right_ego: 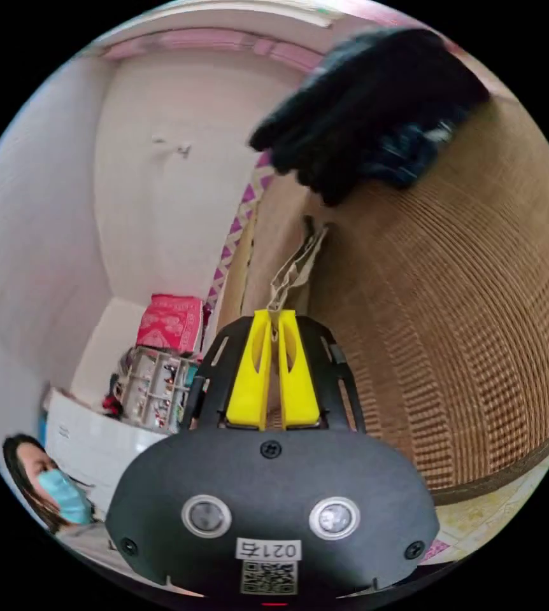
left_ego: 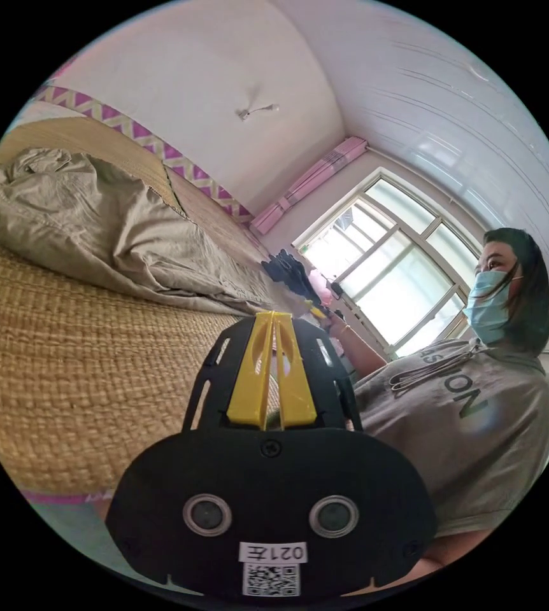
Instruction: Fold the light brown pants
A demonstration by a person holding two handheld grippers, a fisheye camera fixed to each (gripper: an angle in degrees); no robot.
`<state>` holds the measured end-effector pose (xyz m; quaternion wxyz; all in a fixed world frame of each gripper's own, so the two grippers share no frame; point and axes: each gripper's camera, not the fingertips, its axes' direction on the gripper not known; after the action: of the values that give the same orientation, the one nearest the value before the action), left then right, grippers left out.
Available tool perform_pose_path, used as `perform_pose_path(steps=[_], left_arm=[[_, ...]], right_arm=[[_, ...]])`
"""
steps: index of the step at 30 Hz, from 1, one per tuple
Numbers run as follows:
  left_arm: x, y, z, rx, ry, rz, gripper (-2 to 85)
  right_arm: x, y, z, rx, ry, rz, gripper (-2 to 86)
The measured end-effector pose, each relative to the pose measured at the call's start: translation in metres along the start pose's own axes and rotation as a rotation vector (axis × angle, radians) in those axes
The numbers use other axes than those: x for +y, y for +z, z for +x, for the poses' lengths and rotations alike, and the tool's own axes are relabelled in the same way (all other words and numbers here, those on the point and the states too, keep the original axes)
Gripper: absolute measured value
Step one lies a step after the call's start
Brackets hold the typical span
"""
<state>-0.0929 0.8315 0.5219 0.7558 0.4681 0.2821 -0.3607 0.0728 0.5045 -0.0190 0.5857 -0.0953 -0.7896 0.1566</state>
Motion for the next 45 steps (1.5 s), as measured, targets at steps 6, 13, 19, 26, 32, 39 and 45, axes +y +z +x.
perform_pose_path(steps=[6, 13, 19, 26, 32, 39, 45], left_arm=[[0.036, -0.045, 0.009, -0.006, -0.005, 0.064, -0.9], [0.074, -0.084, -0.008, 0.007, -0.058, 0.119, -0.9], [0.103, -0.108, -0.021, -0.007, -0.12, 0.124, -0.9], [0.099, -0.129, -0.033, -0.014, -0.127, 0.096, -0.9], [0.06, -0.135, -0.042, 0.024, -0.085, 0.093, -0.8], [0.002, -0.182, -0.05, -0.058, -0.059, 0.196, 4.1], [-0.07, -0.223, -0.076, -0.164, -0.138, 0.356, 6.4]], right_arm=[[0.044, 0.077, -0.253, 0.022, -0.635, -0.145, 0.0], [0.208, 0.291, -0.434, 0.159, -1.173, -0.38, -0.5], [0.264, 0.434, -0.406, 0.361, -1.139, -0.617, -0.4], [0.259, 0.407, -0.465, 0.309, -1.178, -0.334, 0.2], [0.267, 0.481, -0.45, 0.387, -1.129, -0.605, 4.3], [0.199, 0.417, -0.473, 0.191, -1.05, -0.497, 4.7], [0.2, 0.468, -0.426, 0.283, -1.097, -0.743, -0.4]])
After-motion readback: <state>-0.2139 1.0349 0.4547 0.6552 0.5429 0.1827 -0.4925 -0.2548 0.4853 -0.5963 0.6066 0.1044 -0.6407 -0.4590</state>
